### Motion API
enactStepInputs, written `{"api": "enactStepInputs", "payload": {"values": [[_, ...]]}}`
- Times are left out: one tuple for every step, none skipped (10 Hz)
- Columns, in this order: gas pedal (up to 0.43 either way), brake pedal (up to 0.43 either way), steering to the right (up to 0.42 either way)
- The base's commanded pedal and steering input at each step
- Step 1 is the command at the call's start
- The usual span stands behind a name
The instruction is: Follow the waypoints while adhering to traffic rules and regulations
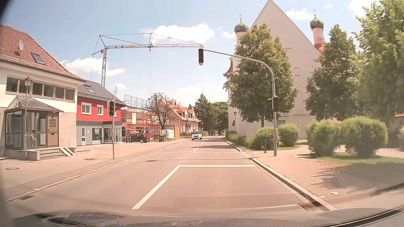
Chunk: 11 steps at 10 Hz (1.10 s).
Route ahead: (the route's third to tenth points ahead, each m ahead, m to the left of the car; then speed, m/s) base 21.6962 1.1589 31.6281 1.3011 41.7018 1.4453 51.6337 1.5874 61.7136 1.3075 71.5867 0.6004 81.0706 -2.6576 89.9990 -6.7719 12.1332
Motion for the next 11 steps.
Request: {"api": "enactStepInputs", "payload": {"values": [[0.118,0.012,-0.005],[0.118,0.006,-0.005],[0.118,0.012,-0.004],[0.118,0.006,-0.003],[0.118,0.012,-0.004],[0.118,0.012,-0.004],[0.118,0.012,-0.003],[0.118,0.012,-0.002],[0.118,0.006,-0.001],[0.118,0.012,-0.001],[0.118,0.012,-0.001]]}}
